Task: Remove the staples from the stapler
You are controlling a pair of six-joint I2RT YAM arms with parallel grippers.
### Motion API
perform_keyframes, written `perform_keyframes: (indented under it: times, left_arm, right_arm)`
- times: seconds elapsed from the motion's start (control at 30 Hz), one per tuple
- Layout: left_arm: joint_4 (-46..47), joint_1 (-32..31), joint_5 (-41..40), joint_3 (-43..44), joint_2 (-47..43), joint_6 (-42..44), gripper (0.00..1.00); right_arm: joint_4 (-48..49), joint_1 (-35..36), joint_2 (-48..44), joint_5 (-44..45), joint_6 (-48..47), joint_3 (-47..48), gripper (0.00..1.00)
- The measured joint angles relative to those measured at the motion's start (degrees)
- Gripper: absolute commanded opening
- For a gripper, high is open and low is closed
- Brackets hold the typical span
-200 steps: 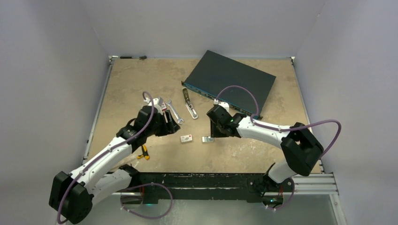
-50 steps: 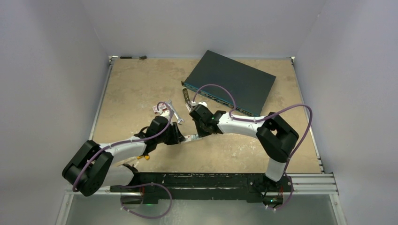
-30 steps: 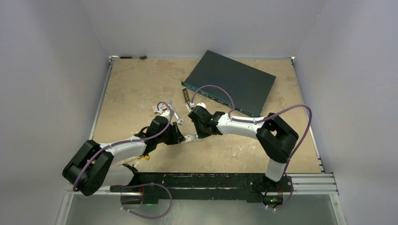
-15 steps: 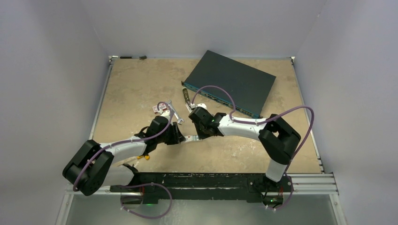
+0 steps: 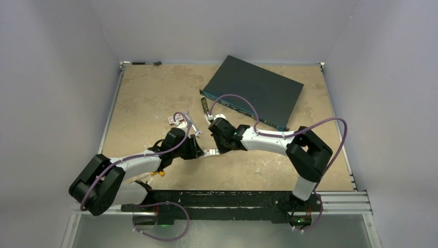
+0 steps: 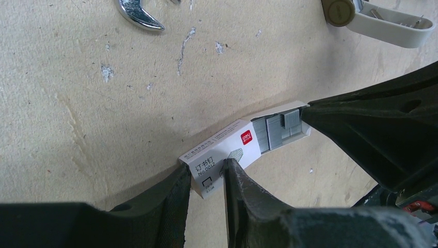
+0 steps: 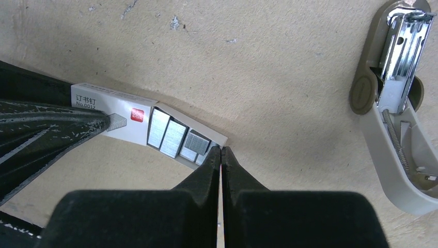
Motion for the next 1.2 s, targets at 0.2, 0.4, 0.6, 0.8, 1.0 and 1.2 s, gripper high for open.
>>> perform_keyframes:
  times: [0.2, 0.4, 0.6, 0.8, 1.0, 1.2]
  left_arm:
    - [0.1, 0.0, 0.2, 0.0, -0.2, 0.5, 0.34]
    - [0.0, 0.0, 0.1, -0.1, -0.5, 0.9, 0.34]
    - [-0.2, 0.0, -0.2, -0.1, -0.5, 0.9, 0.31]
    - [-0.4, 0.0, -0.5, -0.1, -0.7, 0.9, 0.31]
    - [-0.4, 0.0, -0.7, -0.1, -0.7, 0.9, 0.31]
    - [-0.4, -0.1, -0.7, -0.1, -0.7, 0.9, 0.31]
  right_arm:
    - [0.9, 0.0, 1.2, 0.0, -2.6, 0.0, 0.00]
    - [1.9, 0.0, 1.7, -0.3, -5.1, 0.0, 0.00]
    - [2.6, -0.4, 1.8, -0.5, -6.5, 0.0, 0.00]
    - [3.2, -0.8, 1.8, -0.9, -7.3, 0.0, 0.00]
    - [3.6, -1.1, 1.8, -2.0, -7.7, 0.0, 0.00]
    - [3.8, -1.1, 1.7, -3.1, -7.7, 0.0, 0.00]
